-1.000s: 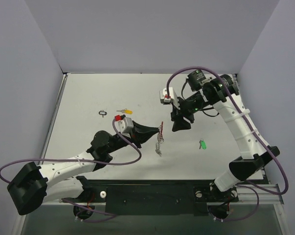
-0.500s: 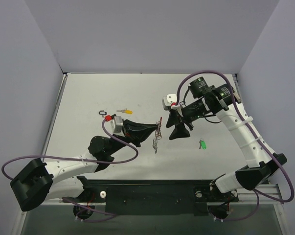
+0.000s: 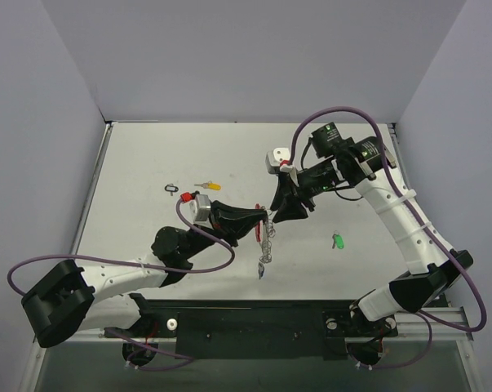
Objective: Put the keys on the keyring
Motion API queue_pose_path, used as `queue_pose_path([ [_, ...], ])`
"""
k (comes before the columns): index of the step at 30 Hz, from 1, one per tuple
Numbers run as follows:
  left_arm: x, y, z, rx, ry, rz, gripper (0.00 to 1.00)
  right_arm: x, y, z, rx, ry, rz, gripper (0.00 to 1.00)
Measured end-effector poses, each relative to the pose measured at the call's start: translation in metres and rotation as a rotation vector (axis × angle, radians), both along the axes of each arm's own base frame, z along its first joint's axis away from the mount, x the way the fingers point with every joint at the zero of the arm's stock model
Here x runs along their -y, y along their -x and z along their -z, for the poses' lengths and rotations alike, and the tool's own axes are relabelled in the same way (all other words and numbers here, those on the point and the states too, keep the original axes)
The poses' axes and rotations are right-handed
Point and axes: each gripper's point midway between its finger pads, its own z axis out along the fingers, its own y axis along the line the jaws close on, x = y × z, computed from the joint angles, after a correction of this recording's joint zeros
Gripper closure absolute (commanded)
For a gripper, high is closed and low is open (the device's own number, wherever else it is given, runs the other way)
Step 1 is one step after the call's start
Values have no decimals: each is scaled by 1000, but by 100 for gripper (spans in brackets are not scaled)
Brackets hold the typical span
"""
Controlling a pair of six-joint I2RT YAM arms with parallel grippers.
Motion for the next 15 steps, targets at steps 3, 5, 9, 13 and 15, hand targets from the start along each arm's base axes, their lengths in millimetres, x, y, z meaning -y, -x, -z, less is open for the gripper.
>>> queue_pose_path([
  [3, 1, 0, 1, -5, -1, 1, 100, -2, 1, -1, -8, -3, 2, 76],
  [5, 1, 0, 1, -8, -1, 2, 100, -3, 1, -1, -10, -5, 6, 78],
  [9, 2, 0, 3, -11, -3, 5, 100, -5, 0, -2, -12, -9, 8, 81],
  [13, 3, 0, 3, -15, -2, 1, 100, -8, 1, -3, -12, -13, 7, 81],
  [15, 3, -1, 3, -16, -2, -1, 100, -8, 1, -2, -14, -12, 6, 80],
])
